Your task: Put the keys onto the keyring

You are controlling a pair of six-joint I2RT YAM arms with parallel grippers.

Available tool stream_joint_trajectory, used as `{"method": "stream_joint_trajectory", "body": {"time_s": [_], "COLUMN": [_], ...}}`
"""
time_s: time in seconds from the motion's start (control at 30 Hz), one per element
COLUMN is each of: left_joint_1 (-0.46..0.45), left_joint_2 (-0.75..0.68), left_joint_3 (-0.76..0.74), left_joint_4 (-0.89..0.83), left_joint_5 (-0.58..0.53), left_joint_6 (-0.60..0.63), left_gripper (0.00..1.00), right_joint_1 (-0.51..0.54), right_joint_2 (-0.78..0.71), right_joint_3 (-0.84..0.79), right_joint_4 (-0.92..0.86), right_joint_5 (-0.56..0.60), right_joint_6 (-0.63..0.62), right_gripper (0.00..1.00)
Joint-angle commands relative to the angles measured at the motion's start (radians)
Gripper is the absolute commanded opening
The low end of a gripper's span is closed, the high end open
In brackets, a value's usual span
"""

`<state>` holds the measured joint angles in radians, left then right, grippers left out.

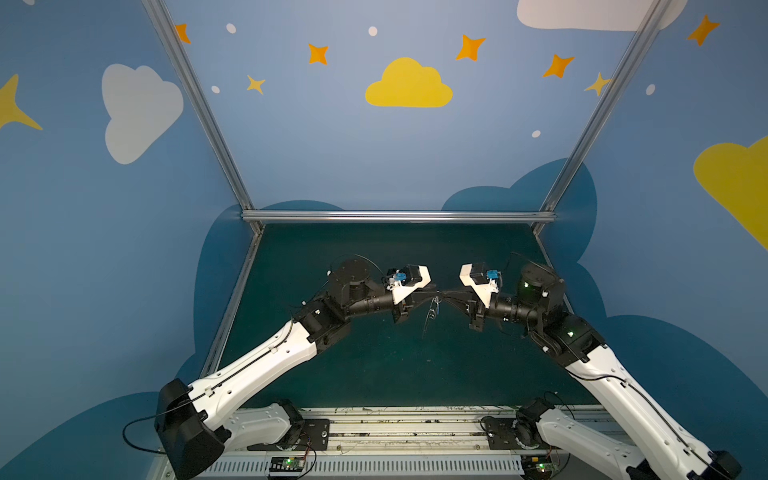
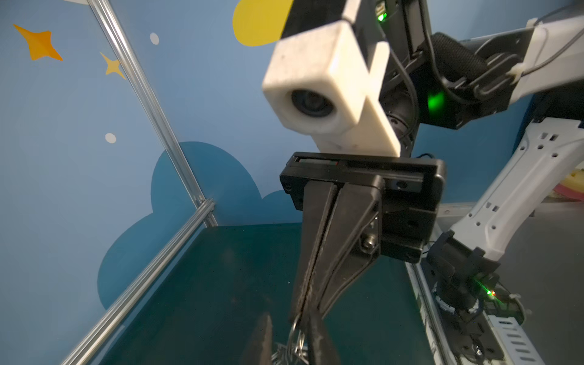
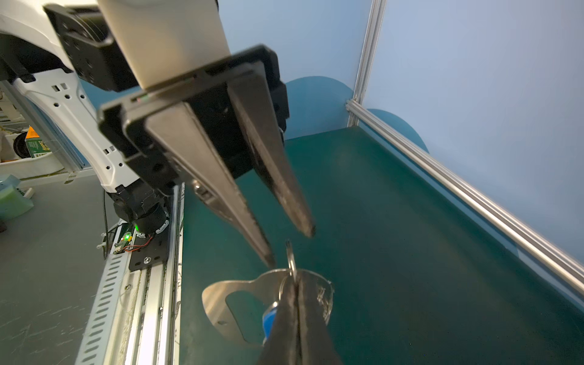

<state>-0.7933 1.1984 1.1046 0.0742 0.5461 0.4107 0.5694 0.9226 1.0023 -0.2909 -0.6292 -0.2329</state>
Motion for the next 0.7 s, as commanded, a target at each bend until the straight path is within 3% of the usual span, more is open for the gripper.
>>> {"method": "stream_joint_trajectory", "body": {"time_s": [0.0, 0.33, 0.67], "left_joint_1": [-0.002, -0.024, -0.079], "left_joint_2": [0.015, 0.089, 0.157], "left_joint_3": [0.080, 0.272, 0.337], "left_joint_4": [-0.165, -0.516, -0.562], "left_joint_5": [-0.047, -0.107, -0.231], "left_joint_6": [0.118, 0.334, 0.427], "left_gripper": [0.30, 0.30, 0.32], "right_joint_1": [-0.002, 0.003, 0.018], "right_joint_2": [0.008, 0.052, 0.104], "right_joint_3": [0.063, 0.156, 0.216], "right_joint_4": [-0.088, -0.256, -0.350], "right_joint_5": [0.029, 0.105, 0.157], "right_joint_6": [-0.022, -0.048, -0.048], "right_gripper": [0.00, 0.00, 0.00]}}
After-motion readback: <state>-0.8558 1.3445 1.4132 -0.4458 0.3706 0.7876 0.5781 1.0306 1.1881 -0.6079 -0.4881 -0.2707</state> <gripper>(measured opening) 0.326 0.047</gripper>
